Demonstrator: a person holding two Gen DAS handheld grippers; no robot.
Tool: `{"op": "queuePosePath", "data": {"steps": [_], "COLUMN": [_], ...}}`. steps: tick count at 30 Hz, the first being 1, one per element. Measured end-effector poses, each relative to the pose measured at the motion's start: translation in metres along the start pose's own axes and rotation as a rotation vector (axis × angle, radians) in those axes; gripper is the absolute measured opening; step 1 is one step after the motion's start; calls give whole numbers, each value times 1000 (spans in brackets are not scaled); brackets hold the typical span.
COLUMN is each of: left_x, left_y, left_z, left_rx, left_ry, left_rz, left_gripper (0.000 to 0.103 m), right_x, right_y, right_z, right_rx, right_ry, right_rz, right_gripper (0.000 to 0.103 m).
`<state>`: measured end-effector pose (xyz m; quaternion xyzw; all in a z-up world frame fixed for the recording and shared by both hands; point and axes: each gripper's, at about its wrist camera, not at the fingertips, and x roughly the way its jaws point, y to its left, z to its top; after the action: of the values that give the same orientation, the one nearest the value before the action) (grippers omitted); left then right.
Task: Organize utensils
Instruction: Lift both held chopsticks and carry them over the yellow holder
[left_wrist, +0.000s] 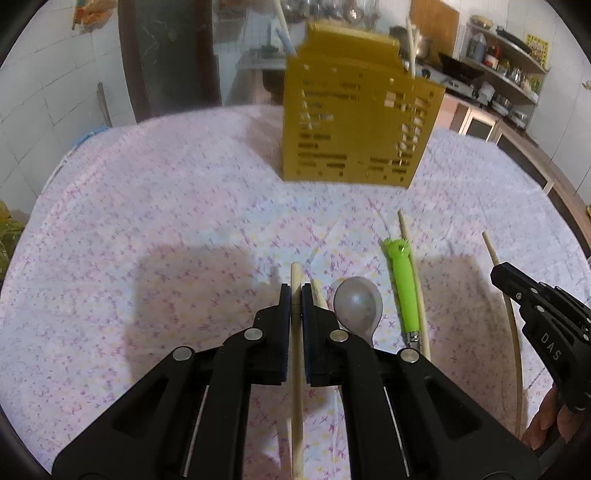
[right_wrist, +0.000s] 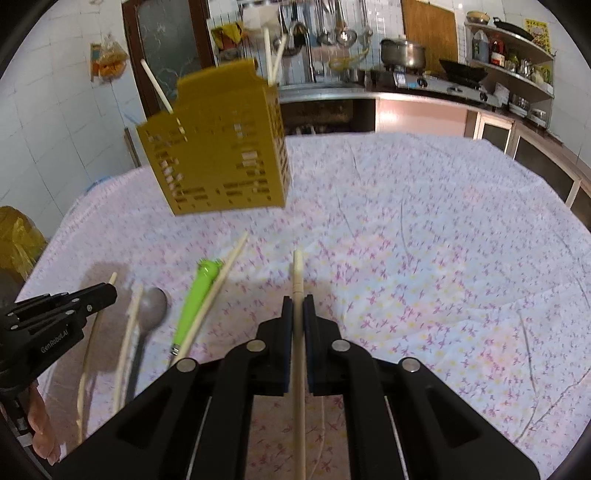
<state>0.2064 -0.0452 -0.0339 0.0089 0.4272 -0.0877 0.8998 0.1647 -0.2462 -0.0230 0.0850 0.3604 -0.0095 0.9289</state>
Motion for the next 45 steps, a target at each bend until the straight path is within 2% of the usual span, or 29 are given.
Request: {"op": "queuePosePath", "data": {"steps": [9, 14, 24, 37, 45], "left_x": [-56, -81, -114, -129, -144], "left_y": [18, 25, 30, 30, 30], "left_z": [5, 3, -1, -14, -17], "left_rx": [-36, -53, -55, -52, -38], "left_ry": [-176, -249, -328, -376, -422], "left_rz": [-21, -40, -39, -30, -30], "left_gripper": [4, 4, 4, 4, 4], "right_x": [-48, -67, -95, -109, -125], "right_y": [3, 4, 9, 7, 13], "right_z": [9, 11, 13, -1, 1], "right_rx": [1, 5, 1, -10, -24], "right_ry": [-172, -250, -362, -411, -481], "right_rz": [39, 60, 90, 80, 79], "right_gripper": [6, 6, 6, 6, 6]}}
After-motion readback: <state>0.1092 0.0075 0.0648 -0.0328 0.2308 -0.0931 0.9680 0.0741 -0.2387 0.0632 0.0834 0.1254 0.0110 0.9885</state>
